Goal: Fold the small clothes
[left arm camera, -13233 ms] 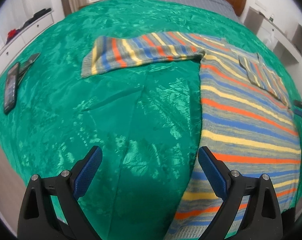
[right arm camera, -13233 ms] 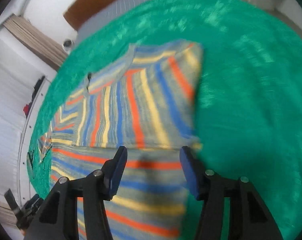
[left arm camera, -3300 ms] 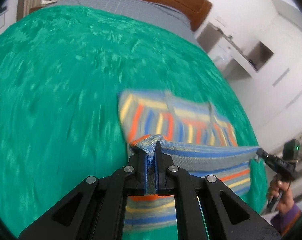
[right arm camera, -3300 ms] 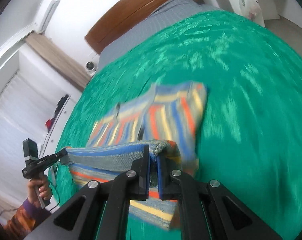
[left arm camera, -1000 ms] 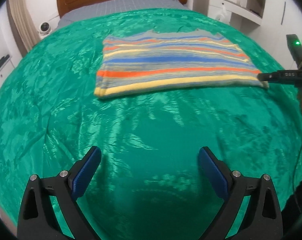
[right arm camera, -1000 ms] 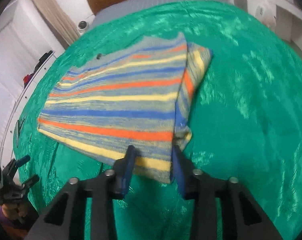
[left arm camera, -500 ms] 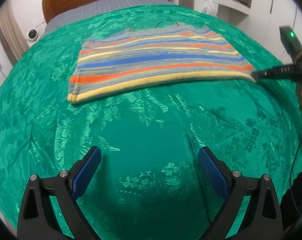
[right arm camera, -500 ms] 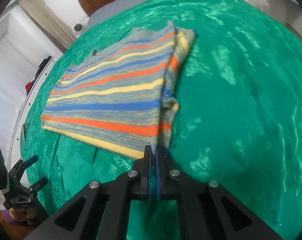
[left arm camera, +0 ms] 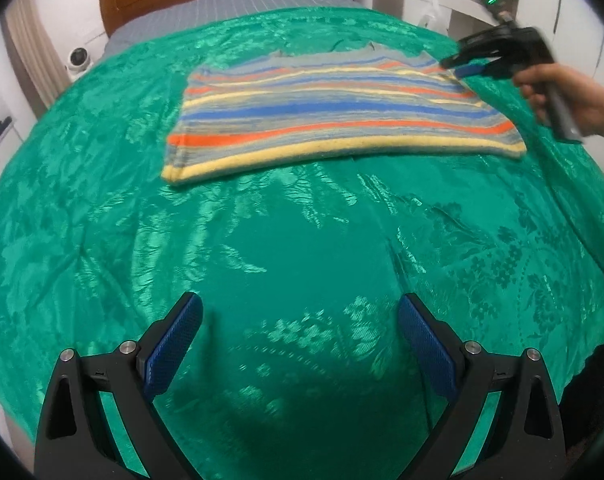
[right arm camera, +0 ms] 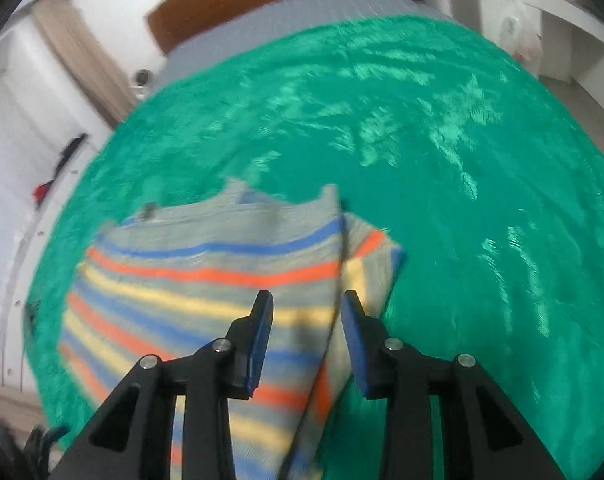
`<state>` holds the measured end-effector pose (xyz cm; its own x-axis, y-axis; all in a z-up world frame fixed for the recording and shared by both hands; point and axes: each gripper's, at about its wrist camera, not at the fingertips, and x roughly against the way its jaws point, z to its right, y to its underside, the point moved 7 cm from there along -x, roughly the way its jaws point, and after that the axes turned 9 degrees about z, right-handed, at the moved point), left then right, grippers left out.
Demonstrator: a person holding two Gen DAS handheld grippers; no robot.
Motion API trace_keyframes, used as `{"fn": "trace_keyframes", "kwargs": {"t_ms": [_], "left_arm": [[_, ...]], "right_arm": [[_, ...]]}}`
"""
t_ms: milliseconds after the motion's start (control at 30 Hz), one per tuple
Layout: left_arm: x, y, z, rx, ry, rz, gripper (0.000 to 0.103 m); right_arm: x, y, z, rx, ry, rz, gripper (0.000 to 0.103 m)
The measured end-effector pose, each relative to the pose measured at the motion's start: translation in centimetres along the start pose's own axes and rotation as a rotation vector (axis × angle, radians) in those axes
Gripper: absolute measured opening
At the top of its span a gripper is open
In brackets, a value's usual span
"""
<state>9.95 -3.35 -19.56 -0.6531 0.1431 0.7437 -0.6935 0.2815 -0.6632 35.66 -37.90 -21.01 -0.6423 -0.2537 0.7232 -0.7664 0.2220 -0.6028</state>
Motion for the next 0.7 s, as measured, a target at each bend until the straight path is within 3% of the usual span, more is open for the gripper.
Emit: {"fn": "trace_keyframes", "kwargs": {"t_ms": [33,67,200,333,367,433,500,700], "left_arm": [[0.2,0.2,-0.2,-0.005,-0.005,-0.002,0.098],[0.3,0.4,-0.4,-0.010,-0.012,-0.005,0.098],[0.5,1.0,-0.8,0.001,-0.012,-0.018,0.098],[-0.6,0.8,0.0,0.012,0.012,-0.046,0.098],[-0.7,0.6,0.1,0.013,0.010,-0.044,0.098],[-0.8,-0.1,0.3,0.025,0.009,-0.036,0.098],[-0.9,-0.9,0.3,0.040,0.015,-0.017,0.098],[-2.3,-2.7,-0.9,0.081,-0.002,0.017,0.099]], "right_arm": [[-1.2,0.2,0.4,-0.037,0.003,-0.012,0.032],[-1.9,0.4,0.8,-0.067,-0.001,-0.018,0.003],[-1.0,0.5,2.9,-0.129,0.065,0.029,0.003],[-1.6,1.0,3.0,-0.103,0.053,0.010,0.004],[-1.5,1.0,2.9,-0.098,0.053,0.014,0.007],[-0.8,0.9,3.2,-0.086,0.057,0.040,0.025],[1.0,0.9,3.6,-0.066,0.074,0.092,0.060],[7.3,3.8,5.2,-0.015,0.116,0.165,0.071]]}}
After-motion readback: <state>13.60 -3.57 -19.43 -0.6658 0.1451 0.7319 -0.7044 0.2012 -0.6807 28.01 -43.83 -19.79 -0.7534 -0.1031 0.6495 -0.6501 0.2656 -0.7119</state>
